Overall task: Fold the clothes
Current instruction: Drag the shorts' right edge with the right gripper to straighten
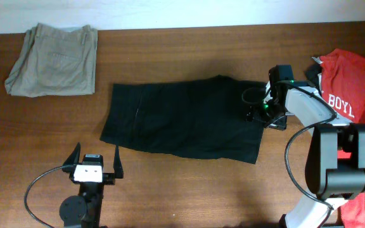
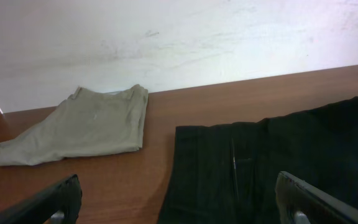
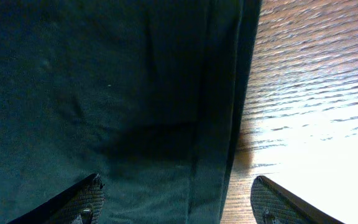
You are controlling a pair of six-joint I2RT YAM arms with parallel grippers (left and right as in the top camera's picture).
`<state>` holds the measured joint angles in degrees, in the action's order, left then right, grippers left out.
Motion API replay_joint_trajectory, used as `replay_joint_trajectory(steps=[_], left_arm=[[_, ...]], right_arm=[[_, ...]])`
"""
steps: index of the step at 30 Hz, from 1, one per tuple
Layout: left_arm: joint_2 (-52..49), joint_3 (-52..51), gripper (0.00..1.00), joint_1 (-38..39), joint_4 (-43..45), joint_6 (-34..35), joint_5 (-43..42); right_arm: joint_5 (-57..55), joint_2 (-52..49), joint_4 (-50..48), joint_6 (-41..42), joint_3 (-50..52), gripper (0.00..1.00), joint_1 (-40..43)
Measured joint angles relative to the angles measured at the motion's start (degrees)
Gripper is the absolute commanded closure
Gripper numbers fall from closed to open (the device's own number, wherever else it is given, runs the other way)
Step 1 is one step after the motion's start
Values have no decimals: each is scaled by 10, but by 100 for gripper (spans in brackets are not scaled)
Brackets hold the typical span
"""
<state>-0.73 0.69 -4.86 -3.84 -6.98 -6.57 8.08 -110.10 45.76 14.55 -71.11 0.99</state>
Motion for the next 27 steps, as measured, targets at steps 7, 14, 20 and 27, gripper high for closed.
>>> replay_joint_trajectory(steps=[7, 14, 20, 27], left_arm=[[0, 0, 1, 0, 0, 0, 0], [0, 0, 1, 0, 0, 0, 0], [0, 0, 1, 0, 0, 0, 0], [0, 0, 1, 0, 0, 0, 0]], right_arm=[[0, -12, 0, 0, 0, 22, 0], [4, -12, -11, 0, 9, 71, 0], [14, -12, -28, 2, 10, 96, 0], [-1, -11, -75, 0, 10, 96, 5]])
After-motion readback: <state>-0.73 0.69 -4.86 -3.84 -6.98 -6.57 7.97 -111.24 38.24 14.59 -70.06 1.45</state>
